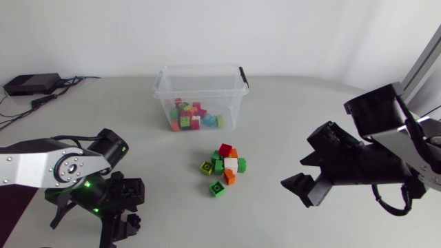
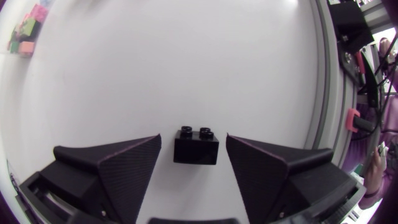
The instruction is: Place the duplo bricks in the container
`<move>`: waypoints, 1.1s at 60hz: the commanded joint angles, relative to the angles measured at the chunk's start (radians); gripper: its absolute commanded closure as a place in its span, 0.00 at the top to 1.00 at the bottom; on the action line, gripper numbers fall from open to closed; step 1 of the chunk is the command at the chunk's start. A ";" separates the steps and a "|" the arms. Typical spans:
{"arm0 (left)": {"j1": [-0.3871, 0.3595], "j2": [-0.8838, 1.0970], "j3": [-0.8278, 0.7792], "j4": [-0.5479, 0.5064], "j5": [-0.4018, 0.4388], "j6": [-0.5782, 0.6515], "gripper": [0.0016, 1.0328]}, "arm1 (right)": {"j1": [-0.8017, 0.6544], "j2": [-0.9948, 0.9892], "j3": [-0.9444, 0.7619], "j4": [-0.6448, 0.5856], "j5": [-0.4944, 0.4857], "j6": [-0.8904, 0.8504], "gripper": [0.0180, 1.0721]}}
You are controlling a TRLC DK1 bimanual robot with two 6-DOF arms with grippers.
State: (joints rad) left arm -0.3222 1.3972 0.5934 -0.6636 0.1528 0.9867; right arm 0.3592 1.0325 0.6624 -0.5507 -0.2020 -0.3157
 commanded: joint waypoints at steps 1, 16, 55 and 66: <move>0.003 0.036 -0.037 0.027 -0.002 0.046 0.53 | 0.007 -0.008 0.002 -0.011 0.007 -0.014 0.95; 0.009 0.048 -0.021 -0.004 -0.009 0.067 0.40 | 0.034 -0.002 -0.020 0.021 0.007 -0.023 0.95; 0.087 -0.079 0.266 -0.126 0.133 -0.006 0.34 | 0.124 0.440 0.140 0.202 -0.007 -0.191 0.95; 0.092 -0.035 0.373 -0.114 0.159 -0.056 0.34 | 0.129 0.623 0.273 0.118 -0.060 -0.333 0.95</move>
State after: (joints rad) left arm -0.2420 1.3334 0.9054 -0.7753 0.2905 0.9607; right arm 0.4835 1.5749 0.8803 -0.4000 -0.2394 -0.5655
